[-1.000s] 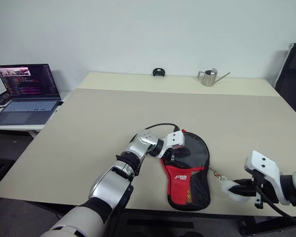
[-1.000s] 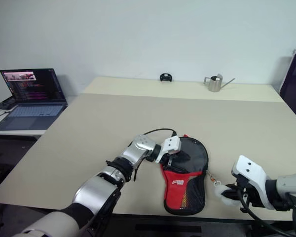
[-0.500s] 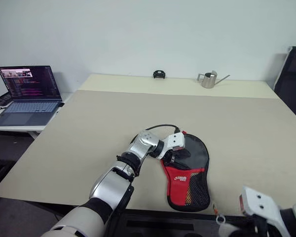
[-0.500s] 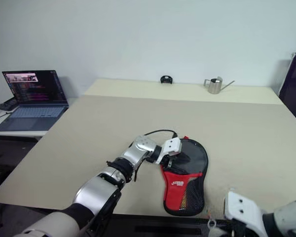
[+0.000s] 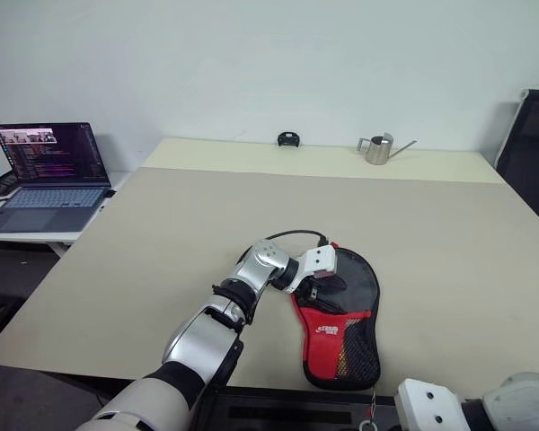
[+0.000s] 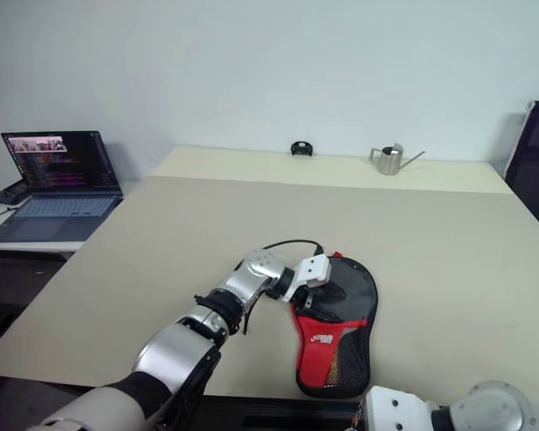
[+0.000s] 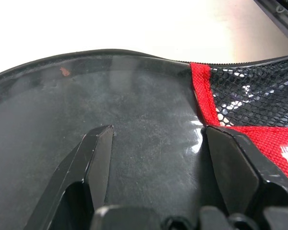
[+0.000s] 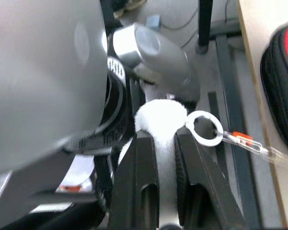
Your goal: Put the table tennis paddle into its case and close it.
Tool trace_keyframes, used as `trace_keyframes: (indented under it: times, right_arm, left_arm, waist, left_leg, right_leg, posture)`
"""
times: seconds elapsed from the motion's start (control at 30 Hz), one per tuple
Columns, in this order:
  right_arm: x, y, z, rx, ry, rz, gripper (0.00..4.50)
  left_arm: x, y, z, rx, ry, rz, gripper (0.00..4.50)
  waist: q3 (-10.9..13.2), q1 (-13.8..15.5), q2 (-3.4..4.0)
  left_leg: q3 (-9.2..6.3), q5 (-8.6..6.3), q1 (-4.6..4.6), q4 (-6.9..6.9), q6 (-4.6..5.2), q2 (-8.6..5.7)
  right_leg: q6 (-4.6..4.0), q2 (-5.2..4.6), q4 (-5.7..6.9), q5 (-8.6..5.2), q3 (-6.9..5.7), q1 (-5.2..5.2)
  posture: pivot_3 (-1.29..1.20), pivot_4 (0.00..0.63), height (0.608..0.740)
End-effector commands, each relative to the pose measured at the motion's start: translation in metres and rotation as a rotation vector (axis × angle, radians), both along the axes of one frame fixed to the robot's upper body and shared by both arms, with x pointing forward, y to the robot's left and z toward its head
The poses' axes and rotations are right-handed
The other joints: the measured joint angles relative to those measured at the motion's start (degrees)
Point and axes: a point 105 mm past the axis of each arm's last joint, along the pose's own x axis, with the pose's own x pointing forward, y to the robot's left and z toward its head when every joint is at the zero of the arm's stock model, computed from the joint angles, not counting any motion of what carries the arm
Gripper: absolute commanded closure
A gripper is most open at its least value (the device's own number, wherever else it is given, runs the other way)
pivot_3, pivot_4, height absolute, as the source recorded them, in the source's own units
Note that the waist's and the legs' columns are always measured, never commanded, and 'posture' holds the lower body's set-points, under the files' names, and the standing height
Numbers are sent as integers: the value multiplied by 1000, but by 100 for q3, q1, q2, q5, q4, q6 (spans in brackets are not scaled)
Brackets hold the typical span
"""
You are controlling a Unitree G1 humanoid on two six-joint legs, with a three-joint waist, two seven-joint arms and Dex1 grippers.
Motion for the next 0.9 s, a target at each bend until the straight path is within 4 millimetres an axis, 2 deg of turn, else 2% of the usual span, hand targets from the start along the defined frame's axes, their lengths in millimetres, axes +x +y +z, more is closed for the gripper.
trace_keyframes:
  times: [0.03,0.17,0.2,0.37,0.5,0.6,0.73,0.9]
  right_arm:
    - [-5,8,1,0,-5,36,4448]
    - [7,3,0,-30,-36,-10,4448]
    - [10,2,0,-35,-37,-20,3713]
    - [14,0,7,-37,-52,-48,2079]
    - [25,3,27,48,-83,-126,752]
    - [34,2,45,109,-95,-187,752]
    - [57,-8,67,170,-127,-291,752]
    - [115,-41,79,231,-212,-520,752]
  left_arm:
    - [-24,28,-59,246,127,-15,1184]
    - [-22,26,-58,238,121,-6,1184]
    - [-22,26,-58,236,120,-2,1184]
    - [-21,23,-58,224,115,8,1184]
    - [-21,20,-57,208,111,16,1184]
    - [-20,19,-56,193,111,20,1184]
    - [-18,15,-47,135,115,27,1184]
    - [-9,10,-17,3,71,9,1184]
  waist:
    - [-3,0,4]
    - [-18,1,26]
    - [-21,1,29]
    - [-28,7,40]
    - [-30,22,40]
    - [-31,35,41]
    - [-30,45,41]
    - [-18,46,37]
  left_leg:
    - [-2,0,0,0,0,0]
    - [-5,-1,-3,0,1,0]
    - [-5,-1,-3,0,1,0]
    - [-6,-1,-2,0,2,0]
    - [-9,-2,-3,0,3,0]
    - [-11,-2,-3,0,3,-1]
    - [-11,-3,-3,1,5,-1]
    - [-10,-4,-13,0,7,-1]
  right_leg:
    - [0,0,-1,0,-2,0]
    - [0,0,-6,0,-4,0]
    - [0,-1,-6,1,-4,1]
    - [2,-1,-17,2,-6,9]
    - [2,-2,-21,3,-9,12]
    - [5,-4,-26,5,-10,17]
    - [3,-5,-29,7,-9,18]
    - [-2,-6,-32,10,-8,9]
  posture:
    - [0,150,740]
    - [0,150,740]
    - [0,150,740]
    - [0,150,740]
    - [0,150,740]
    - [0,150,740]
    - [0,150,740]
    - [0,150,740]
